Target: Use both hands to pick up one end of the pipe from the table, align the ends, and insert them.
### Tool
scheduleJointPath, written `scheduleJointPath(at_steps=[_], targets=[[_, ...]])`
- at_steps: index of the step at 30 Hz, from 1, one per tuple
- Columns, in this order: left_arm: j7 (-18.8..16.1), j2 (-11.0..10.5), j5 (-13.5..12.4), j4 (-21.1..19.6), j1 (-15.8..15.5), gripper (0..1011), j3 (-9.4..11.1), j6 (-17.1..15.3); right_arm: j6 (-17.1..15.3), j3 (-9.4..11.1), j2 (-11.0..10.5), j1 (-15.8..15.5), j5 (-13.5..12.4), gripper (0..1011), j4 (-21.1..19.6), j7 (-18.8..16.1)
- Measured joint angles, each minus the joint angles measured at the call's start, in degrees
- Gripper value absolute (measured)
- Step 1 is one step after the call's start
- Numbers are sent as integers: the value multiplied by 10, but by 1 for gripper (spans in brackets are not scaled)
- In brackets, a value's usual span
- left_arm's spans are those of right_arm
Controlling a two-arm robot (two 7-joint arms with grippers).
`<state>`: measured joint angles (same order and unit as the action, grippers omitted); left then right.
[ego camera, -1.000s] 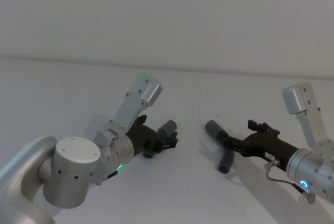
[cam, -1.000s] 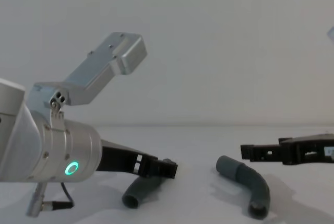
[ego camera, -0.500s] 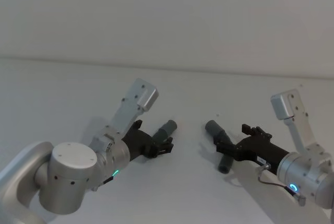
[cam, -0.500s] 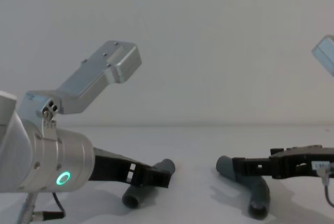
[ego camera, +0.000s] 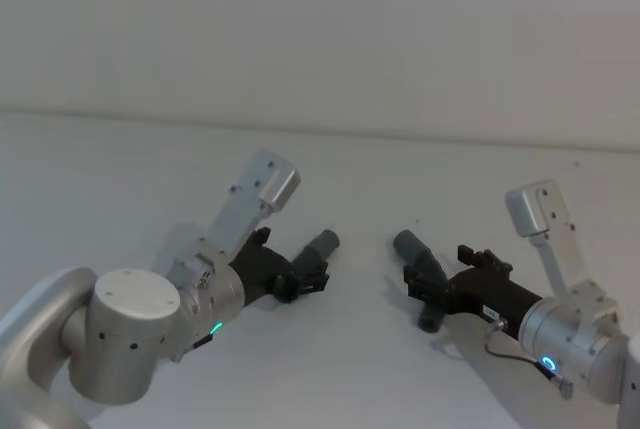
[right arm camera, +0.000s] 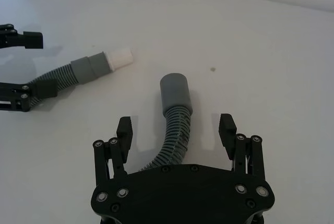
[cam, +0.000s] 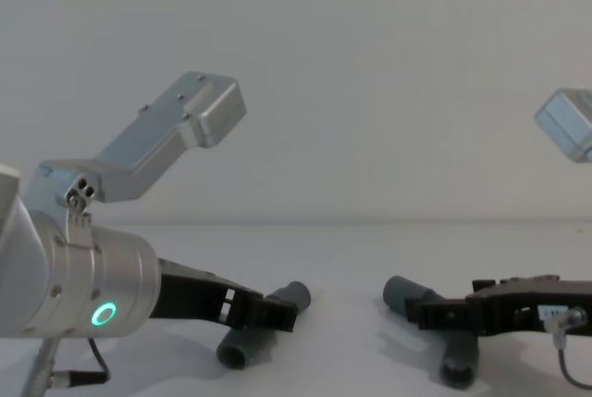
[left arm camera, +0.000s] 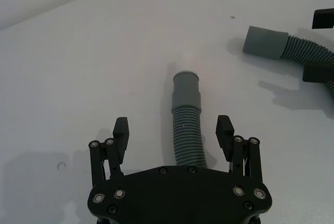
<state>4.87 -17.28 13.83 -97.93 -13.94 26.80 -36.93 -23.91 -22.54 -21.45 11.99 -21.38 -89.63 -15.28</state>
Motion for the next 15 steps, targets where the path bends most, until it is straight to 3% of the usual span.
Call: scheduleJointPath(at_steps=[15], targets=[[27, 7, -1, 28, -18, 1001, 5, 13, -5, 1, 10, 2, 8, 1002, 15, 4]])
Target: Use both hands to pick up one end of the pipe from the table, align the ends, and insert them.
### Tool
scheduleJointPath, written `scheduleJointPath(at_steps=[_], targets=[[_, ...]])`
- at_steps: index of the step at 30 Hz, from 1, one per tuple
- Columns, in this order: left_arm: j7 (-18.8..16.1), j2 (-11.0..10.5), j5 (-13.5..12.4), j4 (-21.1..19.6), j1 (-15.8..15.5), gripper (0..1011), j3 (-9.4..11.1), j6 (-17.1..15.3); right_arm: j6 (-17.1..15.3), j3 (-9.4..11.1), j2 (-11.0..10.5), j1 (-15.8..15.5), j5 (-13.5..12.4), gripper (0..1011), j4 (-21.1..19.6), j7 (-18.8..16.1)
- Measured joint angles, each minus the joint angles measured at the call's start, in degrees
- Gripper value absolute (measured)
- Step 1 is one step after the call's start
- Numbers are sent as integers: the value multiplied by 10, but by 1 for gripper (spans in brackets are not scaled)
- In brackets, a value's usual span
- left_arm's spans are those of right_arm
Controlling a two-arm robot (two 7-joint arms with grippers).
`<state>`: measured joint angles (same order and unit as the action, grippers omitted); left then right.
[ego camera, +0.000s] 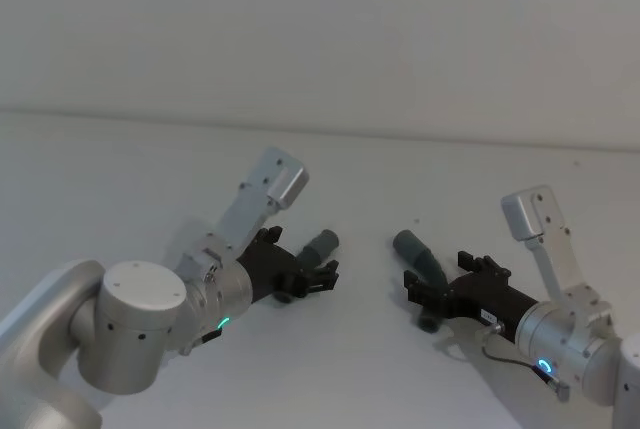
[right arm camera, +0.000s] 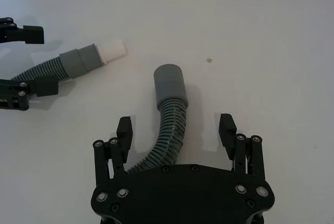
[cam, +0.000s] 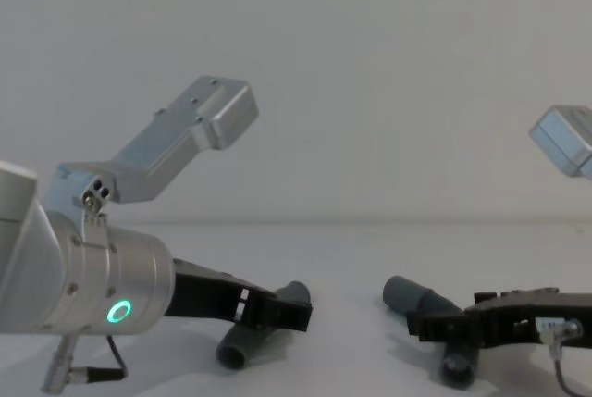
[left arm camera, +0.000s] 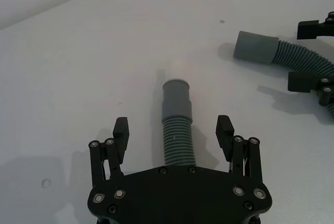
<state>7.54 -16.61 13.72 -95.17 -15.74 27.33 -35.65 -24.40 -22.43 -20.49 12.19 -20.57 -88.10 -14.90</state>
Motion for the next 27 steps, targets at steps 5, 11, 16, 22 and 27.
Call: scheduleJointPath(at_steps=[5, 11, 16, 22, 27], targets=[[6, 6, 1, 8, -3, 1001, -1, 2, -3, 2, 3, 0, 0, 1002, 2, 0], [10, 9, 2, 11, -3, 1001, -2, 3, -5, 4, 6, 0, 1, 1002, 4, -1], [11, 9, 1, 11, -2, 1001, -4, 2, -6, 5, 7, 0, 1, 1002, 4, -1], [13, 9, 0, 14, 1, 1001, -6, -2, -7, 6, 8, 0, 1, 1002, 5, -1], [15, 9, -2, 20, 2, 1001, -7, -6, -7, 6, 8, 0, 1, 1002, 5, -2]])
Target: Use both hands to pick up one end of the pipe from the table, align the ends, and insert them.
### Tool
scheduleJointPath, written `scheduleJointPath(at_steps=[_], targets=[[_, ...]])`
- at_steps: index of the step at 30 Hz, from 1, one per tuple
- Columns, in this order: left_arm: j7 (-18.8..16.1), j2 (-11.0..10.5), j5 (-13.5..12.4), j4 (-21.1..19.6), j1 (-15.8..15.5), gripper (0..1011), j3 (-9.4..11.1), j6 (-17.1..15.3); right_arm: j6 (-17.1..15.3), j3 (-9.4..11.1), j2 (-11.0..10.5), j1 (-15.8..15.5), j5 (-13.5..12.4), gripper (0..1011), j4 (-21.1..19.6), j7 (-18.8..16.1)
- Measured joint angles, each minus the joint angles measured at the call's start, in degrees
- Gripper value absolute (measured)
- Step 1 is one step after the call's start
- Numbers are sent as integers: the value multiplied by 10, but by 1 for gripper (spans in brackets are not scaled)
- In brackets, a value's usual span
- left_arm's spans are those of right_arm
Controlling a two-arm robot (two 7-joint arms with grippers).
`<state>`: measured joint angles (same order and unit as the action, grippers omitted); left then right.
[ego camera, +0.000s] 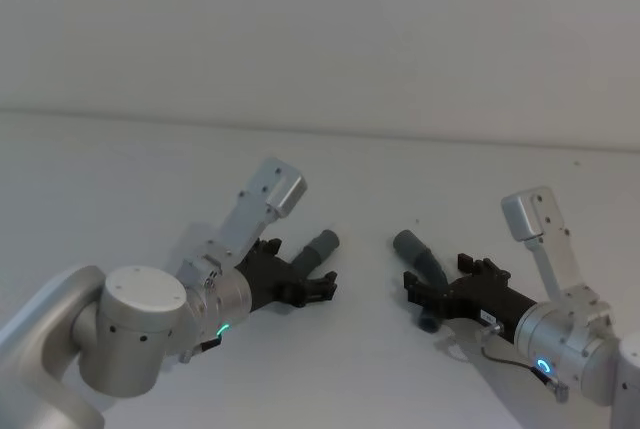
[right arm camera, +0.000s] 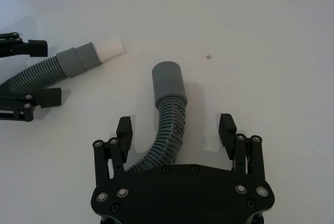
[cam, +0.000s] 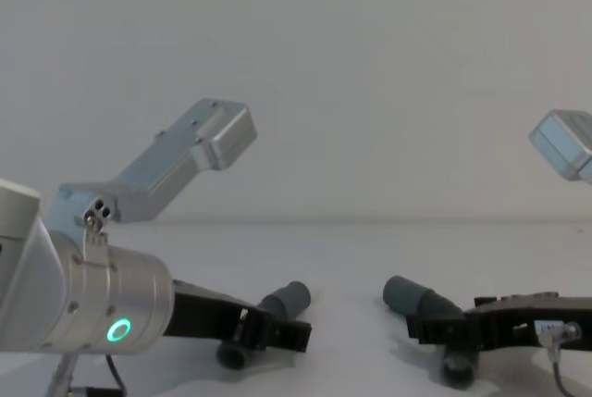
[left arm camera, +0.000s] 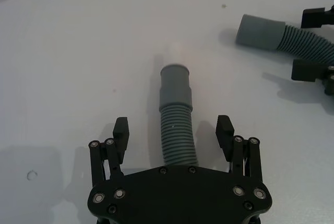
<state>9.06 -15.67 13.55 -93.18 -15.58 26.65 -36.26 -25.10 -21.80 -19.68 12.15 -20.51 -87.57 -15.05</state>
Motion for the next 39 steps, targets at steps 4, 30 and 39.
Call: scheduleJointPath(at_steps=[4, 30, 39], targets=[[1, 1, -2, 3, 0, 1001, 0, -1, 0, 0, 0, 0, 0, 1002, 0, 0], [4, 3, -9, 13, -1, 897, -1, -2, -1, 1, 1, 0, 0, 614, 1, 0], [4, 3, -10, 14, -1, 855, -1, -2, -1, 1, 1, 0, 0, 301, 0, 0]])
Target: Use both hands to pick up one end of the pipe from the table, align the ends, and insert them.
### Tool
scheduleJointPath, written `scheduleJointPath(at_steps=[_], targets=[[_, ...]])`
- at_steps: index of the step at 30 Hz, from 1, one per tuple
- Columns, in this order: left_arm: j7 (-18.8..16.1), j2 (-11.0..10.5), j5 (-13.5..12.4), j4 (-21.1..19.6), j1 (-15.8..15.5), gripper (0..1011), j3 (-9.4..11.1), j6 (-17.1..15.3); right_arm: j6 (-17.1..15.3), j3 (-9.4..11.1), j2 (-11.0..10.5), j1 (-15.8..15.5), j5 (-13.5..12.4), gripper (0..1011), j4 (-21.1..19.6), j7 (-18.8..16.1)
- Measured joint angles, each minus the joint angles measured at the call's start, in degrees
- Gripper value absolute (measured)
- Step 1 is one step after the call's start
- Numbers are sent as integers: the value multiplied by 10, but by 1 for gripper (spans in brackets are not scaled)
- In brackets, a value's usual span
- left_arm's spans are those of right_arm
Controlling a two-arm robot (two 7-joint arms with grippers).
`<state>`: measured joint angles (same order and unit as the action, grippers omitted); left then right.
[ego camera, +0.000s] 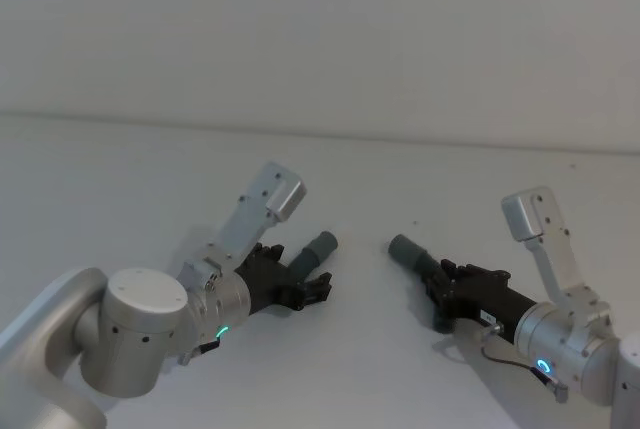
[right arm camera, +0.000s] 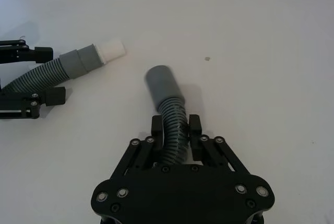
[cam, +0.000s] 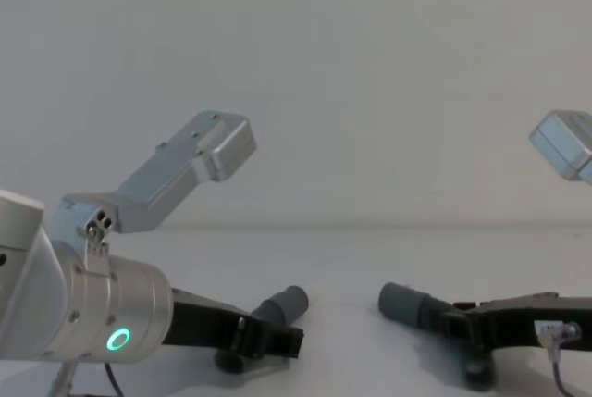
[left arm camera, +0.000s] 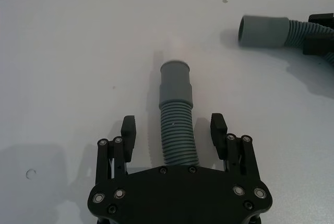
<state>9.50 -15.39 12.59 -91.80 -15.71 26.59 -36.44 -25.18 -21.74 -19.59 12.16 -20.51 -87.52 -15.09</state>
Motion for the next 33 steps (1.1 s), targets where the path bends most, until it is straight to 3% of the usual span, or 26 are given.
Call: scheduleJointPath(at_steps=[7, 33], targets=[[0, 0, 0, 1, 0, 813, 0, 0, 0, 0, 0, 0, 0, 132, 0, 0], [0, 0, -1, 1, 0, 656, 0, 0, 0, 0, 0, 0, 0, 113, 0, 0]])
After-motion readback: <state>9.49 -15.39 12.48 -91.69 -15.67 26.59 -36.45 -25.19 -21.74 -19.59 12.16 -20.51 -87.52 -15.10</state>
